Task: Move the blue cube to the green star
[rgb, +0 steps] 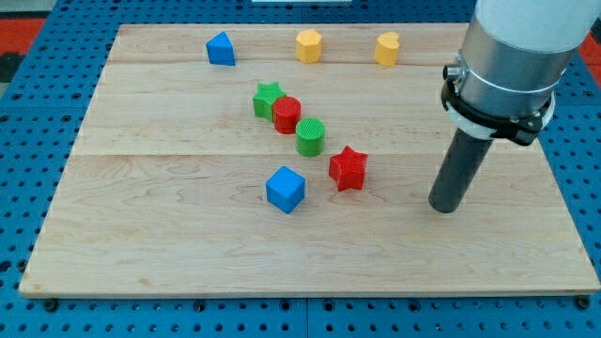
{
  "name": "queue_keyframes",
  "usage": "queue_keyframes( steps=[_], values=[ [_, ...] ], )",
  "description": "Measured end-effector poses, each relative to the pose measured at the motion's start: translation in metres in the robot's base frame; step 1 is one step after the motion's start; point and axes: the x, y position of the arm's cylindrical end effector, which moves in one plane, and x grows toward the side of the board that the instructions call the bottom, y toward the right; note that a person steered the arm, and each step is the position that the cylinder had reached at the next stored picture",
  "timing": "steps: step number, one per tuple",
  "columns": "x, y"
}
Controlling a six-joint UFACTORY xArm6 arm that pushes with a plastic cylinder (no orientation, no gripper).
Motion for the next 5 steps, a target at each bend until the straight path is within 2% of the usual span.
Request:
queue_keyframes(
  steps=[1,3,4,5],
  values=[
    [0.0,-0.052],
    [-0.001,-0.092],
    [-0.001,-0.17],
    [-0.029,-0.209]
  ],
)
